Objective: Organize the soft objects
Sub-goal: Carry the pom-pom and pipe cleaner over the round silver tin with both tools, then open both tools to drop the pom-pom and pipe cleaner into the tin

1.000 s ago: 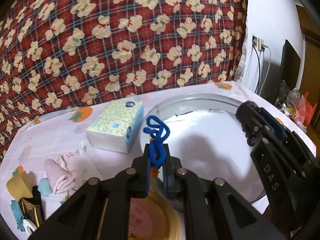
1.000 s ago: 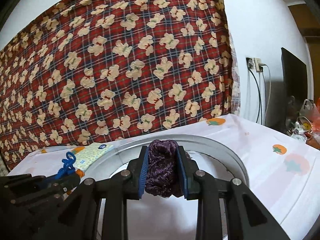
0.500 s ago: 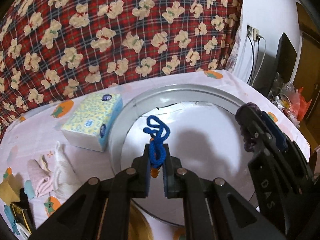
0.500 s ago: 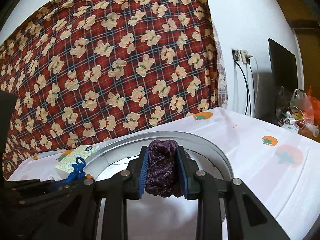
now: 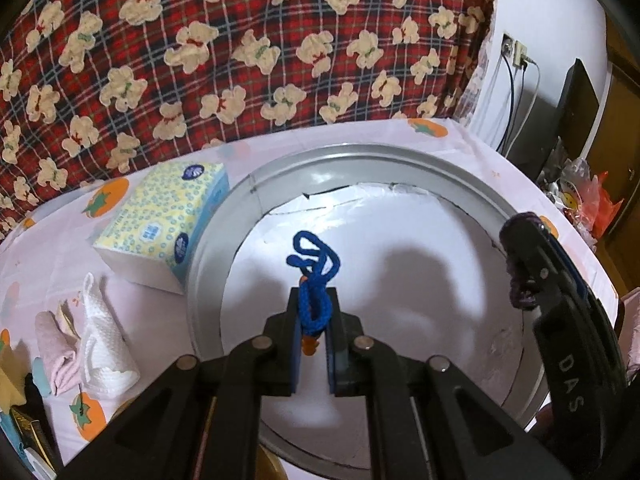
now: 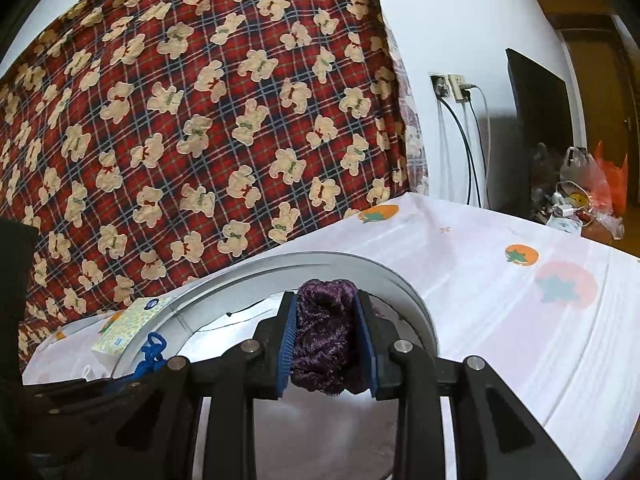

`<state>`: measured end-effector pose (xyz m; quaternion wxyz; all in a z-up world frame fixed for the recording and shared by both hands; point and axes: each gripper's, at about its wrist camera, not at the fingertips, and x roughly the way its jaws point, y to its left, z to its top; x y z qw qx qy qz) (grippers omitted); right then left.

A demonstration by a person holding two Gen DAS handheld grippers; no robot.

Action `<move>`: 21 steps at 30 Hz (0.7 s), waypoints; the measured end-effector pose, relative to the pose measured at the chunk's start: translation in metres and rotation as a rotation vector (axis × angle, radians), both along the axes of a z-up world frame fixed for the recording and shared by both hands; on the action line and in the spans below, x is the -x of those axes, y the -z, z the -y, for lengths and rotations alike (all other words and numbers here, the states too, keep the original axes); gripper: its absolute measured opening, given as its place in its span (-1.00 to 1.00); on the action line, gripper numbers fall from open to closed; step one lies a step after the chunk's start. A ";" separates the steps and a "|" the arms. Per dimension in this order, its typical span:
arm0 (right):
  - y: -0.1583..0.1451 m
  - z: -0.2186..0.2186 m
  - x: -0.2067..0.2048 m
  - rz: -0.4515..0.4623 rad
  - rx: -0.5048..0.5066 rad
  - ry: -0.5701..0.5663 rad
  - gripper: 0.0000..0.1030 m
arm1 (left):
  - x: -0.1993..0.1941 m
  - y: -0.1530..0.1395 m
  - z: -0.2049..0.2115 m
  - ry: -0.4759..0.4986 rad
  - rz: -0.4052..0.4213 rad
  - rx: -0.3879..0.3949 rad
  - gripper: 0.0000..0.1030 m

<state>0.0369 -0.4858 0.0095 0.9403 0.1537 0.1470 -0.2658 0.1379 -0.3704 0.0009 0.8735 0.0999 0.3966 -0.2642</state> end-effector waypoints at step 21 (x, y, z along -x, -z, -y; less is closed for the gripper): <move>-0.008 -0.011 0.012 0.078 0.059 -0.022 0.56 | 0.000 -0.007 -0.015 -0.061 0.038 0.003 0.33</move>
